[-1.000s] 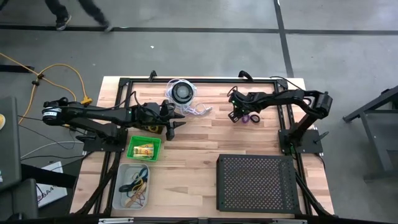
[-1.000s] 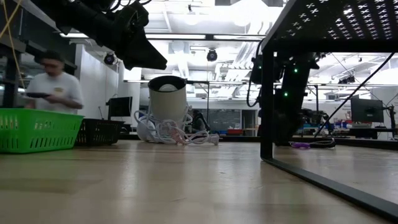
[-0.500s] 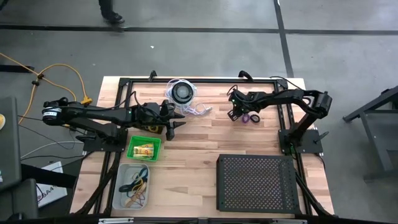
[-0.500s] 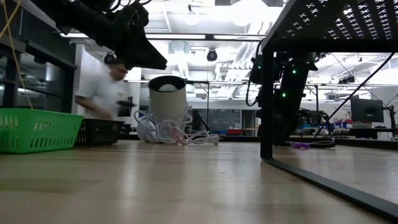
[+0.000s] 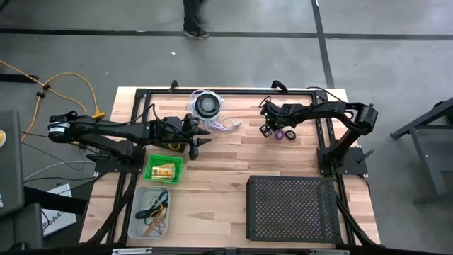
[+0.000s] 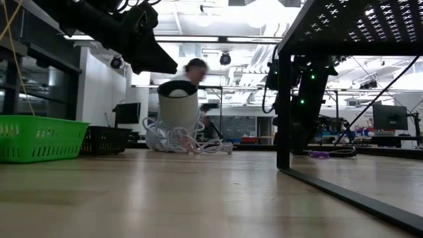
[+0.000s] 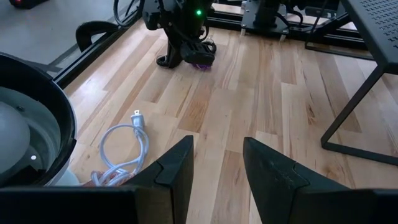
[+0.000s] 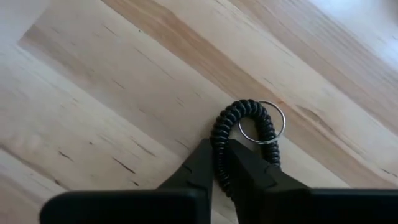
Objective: Pick & Place Office Desk Supplies
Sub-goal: Put the black coil keychain into the black bin
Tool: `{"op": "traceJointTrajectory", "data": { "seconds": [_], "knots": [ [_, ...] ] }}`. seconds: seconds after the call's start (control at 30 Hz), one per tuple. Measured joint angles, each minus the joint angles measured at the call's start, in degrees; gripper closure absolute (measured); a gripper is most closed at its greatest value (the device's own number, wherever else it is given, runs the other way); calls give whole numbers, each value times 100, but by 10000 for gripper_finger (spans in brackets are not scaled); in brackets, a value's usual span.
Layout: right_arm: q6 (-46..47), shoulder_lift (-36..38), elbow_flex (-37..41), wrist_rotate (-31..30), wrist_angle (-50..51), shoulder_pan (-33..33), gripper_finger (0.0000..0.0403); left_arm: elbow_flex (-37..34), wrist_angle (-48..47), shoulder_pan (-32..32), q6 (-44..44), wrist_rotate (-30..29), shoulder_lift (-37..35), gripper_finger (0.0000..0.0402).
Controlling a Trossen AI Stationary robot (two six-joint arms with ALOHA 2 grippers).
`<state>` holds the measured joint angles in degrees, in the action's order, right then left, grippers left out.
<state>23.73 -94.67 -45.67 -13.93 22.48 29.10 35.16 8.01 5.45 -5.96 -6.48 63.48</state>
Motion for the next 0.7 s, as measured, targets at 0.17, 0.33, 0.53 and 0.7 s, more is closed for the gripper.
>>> {"op": "traceJointTrajectory", "data": {
  "seconds": [0.17,0.33,0.53,0.7],
  "knots": [
    [-79,0,-2,76,-14,20,381,0,0,0,1,0,0,268],
    [-155,0,0,197,-167,22,381,0,0,0,0,0,0,268],
    [-478,11,0,767,-622,42,382,0,0,0,-2,0,0,268],
    [-705,121,0,1801,-1055,73,382,0,0,0,-1,1,0,268]
  ]
}}
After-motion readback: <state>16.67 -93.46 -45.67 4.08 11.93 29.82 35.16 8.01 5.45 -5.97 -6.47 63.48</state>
